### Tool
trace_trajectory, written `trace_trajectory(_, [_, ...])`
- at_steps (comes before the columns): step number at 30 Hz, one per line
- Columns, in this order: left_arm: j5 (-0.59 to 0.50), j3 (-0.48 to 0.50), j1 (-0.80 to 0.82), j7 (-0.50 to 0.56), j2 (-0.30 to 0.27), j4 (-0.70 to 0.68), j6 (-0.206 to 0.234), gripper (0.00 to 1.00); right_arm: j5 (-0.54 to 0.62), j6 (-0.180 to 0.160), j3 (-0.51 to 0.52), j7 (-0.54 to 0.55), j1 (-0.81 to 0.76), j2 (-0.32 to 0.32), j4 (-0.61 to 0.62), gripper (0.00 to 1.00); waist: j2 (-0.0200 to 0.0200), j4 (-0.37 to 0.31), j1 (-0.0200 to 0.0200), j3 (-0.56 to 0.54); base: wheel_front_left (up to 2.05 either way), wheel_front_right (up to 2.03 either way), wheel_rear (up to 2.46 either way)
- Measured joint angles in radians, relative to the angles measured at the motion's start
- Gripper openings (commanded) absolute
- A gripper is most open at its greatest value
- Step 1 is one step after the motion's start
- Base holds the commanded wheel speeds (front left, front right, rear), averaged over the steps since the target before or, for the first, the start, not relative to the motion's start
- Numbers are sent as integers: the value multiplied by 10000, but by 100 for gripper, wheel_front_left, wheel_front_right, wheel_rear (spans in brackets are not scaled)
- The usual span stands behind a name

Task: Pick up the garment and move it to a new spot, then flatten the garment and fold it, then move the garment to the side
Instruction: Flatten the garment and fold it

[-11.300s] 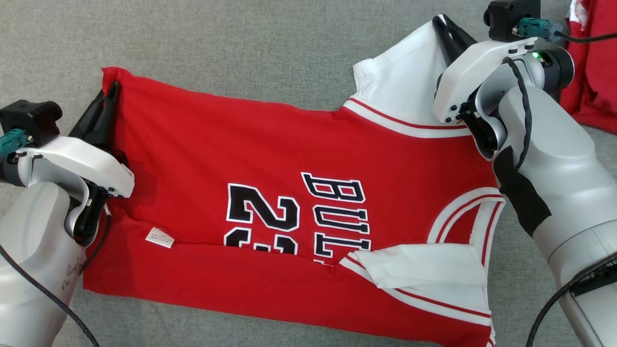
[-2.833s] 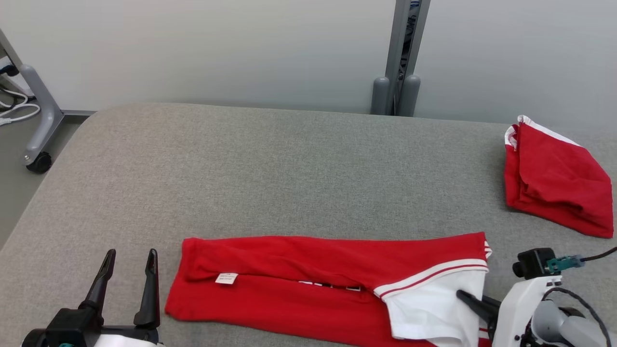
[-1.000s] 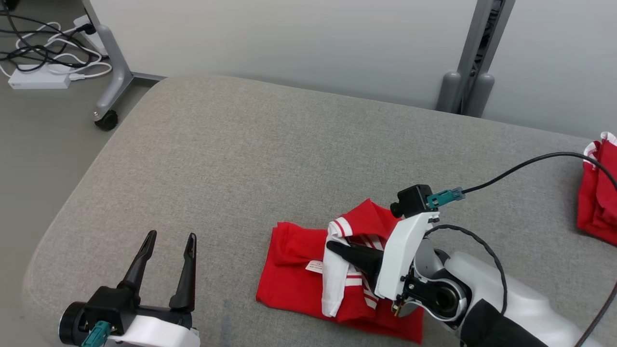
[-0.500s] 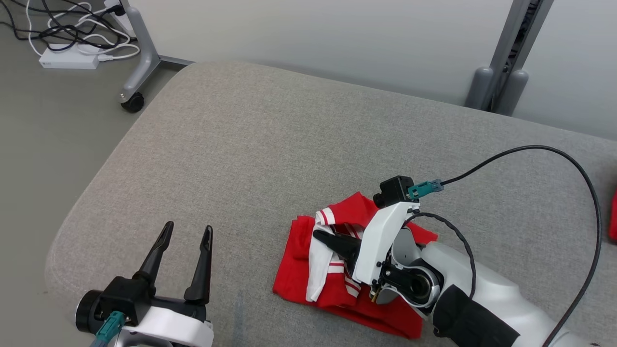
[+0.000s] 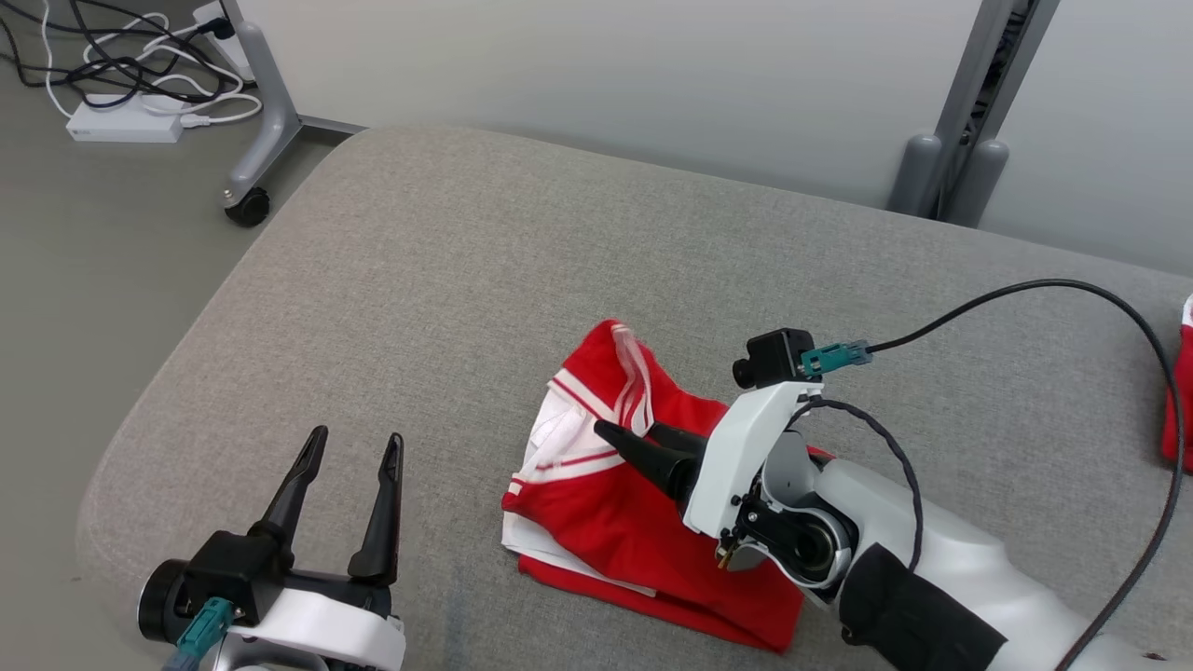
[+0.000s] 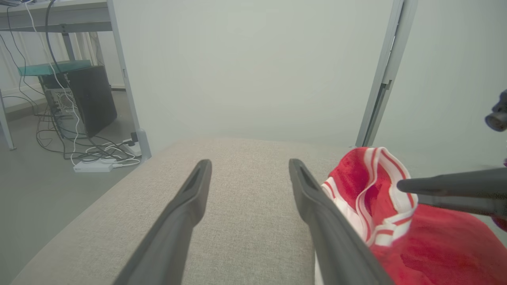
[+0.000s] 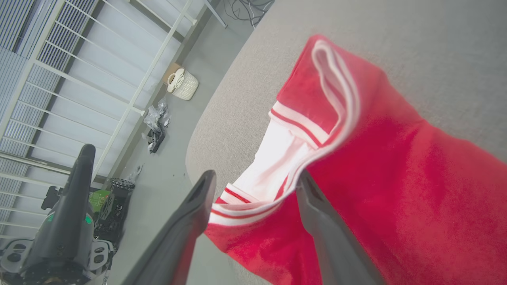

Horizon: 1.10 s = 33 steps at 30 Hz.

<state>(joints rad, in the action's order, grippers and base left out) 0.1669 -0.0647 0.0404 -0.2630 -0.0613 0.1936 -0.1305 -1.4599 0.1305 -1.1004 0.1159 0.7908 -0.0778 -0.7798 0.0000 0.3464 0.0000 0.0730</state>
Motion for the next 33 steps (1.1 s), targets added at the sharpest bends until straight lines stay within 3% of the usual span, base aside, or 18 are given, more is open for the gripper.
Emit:
trace_trajectory(10, [0,127,-43,0,-165,-92,0,100,244,0,44,-1749,-561,-1459,1923,100,0,-452,0,-123,0,0,0])
trace_trajectory(18, [2,169,-78,0,-226,-100,0,100,148,0,-52,-2439,-1031,-2061,3264,100,0,-608,0,-161,0,0,0])
trace_trajectory(25, [0,136,-125,0,-272,-98,0,100,1055,2,-433,-3214,-1027,-2414,2633,100,0,-596,0,-281,0,0,0])
trace_trajectory(33, [-69,284,-364,0,-293,-209,0,100,988,2,-493,-2987,-1270,-2817,1856,100,0,-779,0,-397,0,0,0])
